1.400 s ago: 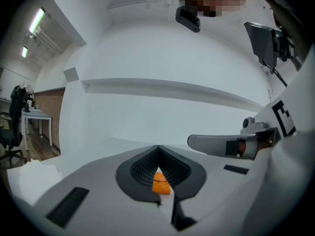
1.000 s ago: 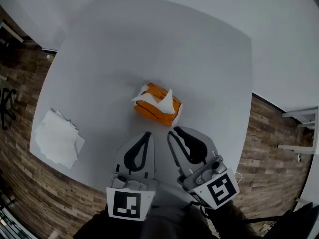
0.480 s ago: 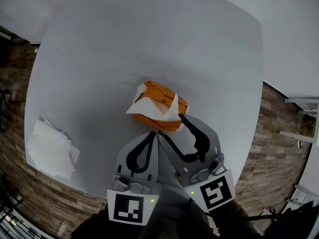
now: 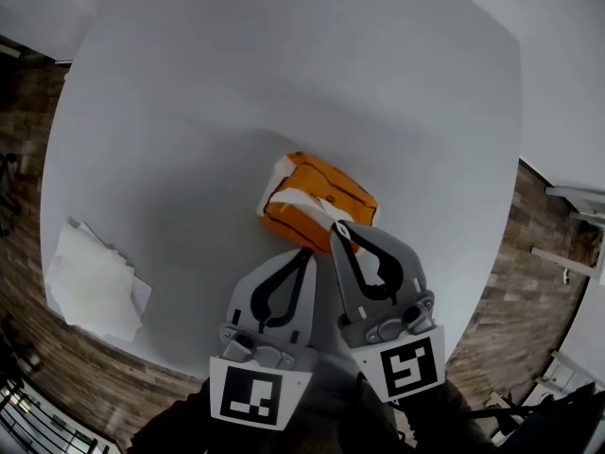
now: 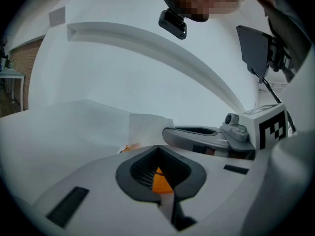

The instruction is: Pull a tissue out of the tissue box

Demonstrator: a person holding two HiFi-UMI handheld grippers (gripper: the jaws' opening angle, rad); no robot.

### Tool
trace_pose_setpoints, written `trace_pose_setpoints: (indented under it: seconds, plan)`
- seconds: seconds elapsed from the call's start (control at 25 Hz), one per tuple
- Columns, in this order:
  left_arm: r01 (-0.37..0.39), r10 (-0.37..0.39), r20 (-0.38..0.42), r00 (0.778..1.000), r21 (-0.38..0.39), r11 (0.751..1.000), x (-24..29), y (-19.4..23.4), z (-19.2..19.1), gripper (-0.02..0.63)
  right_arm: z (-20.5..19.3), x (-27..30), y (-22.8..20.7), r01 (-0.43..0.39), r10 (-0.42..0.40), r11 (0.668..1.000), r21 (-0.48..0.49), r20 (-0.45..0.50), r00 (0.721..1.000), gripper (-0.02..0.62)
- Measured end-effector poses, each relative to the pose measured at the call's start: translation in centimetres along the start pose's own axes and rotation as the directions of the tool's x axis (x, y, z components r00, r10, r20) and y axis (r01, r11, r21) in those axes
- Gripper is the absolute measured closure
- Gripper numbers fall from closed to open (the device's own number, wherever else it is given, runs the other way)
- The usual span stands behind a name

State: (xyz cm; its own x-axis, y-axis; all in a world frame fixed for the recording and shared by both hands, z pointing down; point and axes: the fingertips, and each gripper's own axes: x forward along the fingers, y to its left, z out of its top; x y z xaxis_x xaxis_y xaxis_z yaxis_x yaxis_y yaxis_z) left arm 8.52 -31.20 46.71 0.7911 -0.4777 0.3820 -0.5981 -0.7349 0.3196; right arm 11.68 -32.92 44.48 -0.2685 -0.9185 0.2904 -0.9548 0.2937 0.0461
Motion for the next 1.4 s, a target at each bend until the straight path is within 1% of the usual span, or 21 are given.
trace_pose_setpoints:
  seconds: [0.08,0.2,0.36,0.48,0.64,0.72,0.8,0.92,1.04,1.2,1.4]
  plan:
    - [0.01,-0.01,0.0,1.0,0.004,1.0,0.6,0.0,-0.2,0.606,0.2,0.0,-0.1,0.003,-0.003,1.0,-0.004,0.005,1.0,0.591]
    - [0.031,-0.031,0.007,1.0,0.007,1.0,1.5,-0.5,-0.3,0.606,0.3,-0.1,0.3,-0.016,0.016,1.0,-0.004,0.007,1.0,0.591]
    - [0.062,-0.062,-0.007,0.998,0.042,0.997,2.6,-1.2,-1.0,0.606,0.6,-0.2,0.6,-0.035,0.035,0.999,-0.003,0.008,0.999,0.591]
    - [0.064,-0.064,-0.008,0.998,0.059,0.996,3.4,-0.9,-1.4,0.606,1.5,-0.5,1.3,-0.052,0.053,0.998,-0.023,0.03,0.998,0.591]
    - [0.052,-0.052,-0.003,0.999,0.058,0.997,3.9,-0.5,-1.6,0.606,3.7,-1.6,2.3,-0.078,0.081,0.996,-0.045,0.079,0.994,0.591]
    - [0.047,-0.047,-0.005,0.999,0.04,0.998,3.9,-0.5,-1.8,0.606,5.1,-2.2,2.6,-0.085,0.09,0.995,-0.047,0.11,0.99,0.591]
    - [0.039,-0.039,-0.002,0.999,0.027,0.999,3.8,-0.6,-1.7,0.606,6.5,-3.0,3.0,-0.095,0.102,0.994,-0.053,0.143,0.985,0.591]
    - [0.031,-0.031,0.007,0.999,0.029,0.999,3.5,-0.7,-1.2,0.606,8.7,-4.2,3.8,-0.111,0.12,0.992,-0.06,0.186,0.975,0.591]
    - [0.024,-0.025,0.032,0.999,0.035,0.999,2.4,-1.2,-0.1,0.606,11.0,-5.5,5.1,-0.131,0.143,0.989,-0.067,0.233,0.962,0.591]
    - [0.014,-0.014,0.058,0.998,0.013,1.0,-0.7,-2.0,1.5,0.606,13.9,-7.4,7.4,-0.161,0.176,0.984,-0.076,0.284,0.942,0.591]
    - [-0.042,0.039,0.117,0.992,0.026,0.999,-6.5,-3.1,3.9,0.606,16.0,-10.6,9.0,-0.15,0.157,0.988,-0.045,0.314,0.937,0.591]
